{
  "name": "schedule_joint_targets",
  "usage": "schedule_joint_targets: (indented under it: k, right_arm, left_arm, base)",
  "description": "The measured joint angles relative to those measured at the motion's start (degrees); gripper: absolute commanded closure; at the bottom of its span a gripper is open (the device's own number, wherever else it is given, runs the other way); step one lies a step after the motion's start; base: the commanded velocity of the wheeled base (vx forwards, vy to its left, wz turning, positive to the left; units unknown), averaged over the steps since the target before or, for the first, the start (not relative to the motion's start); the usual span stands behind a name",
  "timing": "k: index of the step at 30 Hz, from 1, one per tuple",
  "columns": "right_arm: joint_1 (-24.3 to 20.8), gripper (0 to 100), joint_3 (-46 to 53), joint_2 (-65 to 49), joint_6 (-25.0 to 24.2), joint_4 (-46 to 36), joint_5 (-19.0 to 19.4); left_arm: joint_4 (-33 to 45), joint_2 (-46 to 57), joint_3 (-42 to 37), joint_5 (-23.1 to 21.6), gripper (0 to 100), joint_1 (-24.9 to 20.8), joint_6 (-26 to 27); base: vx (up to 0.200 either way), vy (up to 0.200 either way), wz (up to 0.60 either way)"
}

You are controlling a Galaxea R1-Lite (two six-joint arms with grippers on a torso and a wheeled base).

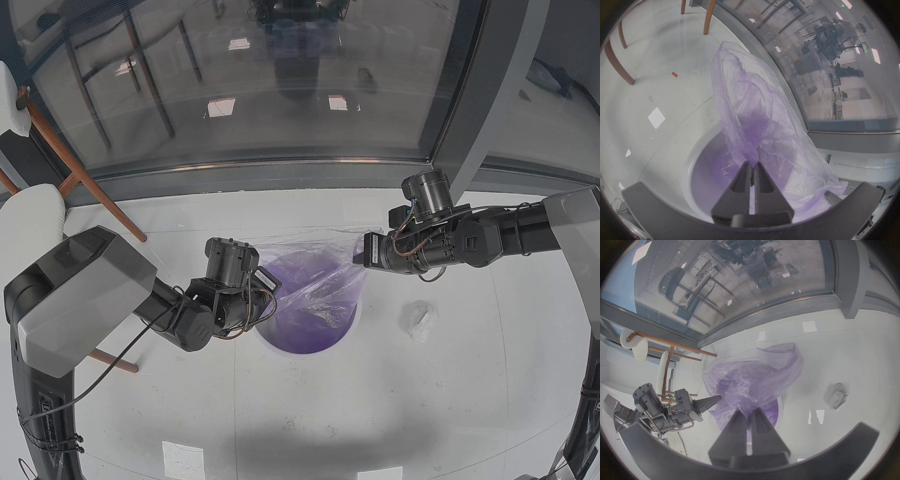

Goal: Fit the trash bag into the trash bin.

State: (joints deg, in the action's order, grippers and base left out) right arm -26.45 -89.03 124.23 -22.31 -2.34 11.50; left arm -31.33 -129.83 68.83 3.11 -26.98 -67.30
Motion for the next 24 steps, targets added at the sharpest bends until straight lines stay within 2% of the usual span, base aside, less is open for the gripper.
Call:
schedule_joint_targets:
  k: [5,10,16,20,24]
  right_arm:
    - [0.2,100,2.8,-1.5,0.0,-0.3,0.0]
    - [0.2,100,9.9,-3.8,0.3,-0.1,0.0]
    - [-0.7,100,18.6,-5.3,1.4,0.3,0.0]
    - [-1.7,100,21.1,-4.9,1.6,0.5,-0.8]
    - [-2.7,100,21.6,-3.9,1.6,0.6,-1.3]
  left_arm:
    - [3.0,1.8,-0.6,-0.2,100,0.1,1.4]
    - [9.0,5.9,-2.1,-1.8,100,0.0,3.9]
    - [19.7,9.5,-5.4,-2.6,100,0.6,13.4]
    - [21.8,10.7,-9.6,-2.5,100,0.9,16.3]
    - [22.3,11.1,-11.8,-2.1,100,0.2,16.8]
  base:
    - [0.0,0.0,0.0]
    - [0.0,0.0,0.0]
    - [0.0,0.0,0.0]
    - [0.0,0.0,0.0]
    - [0.0,0.0,0.0]
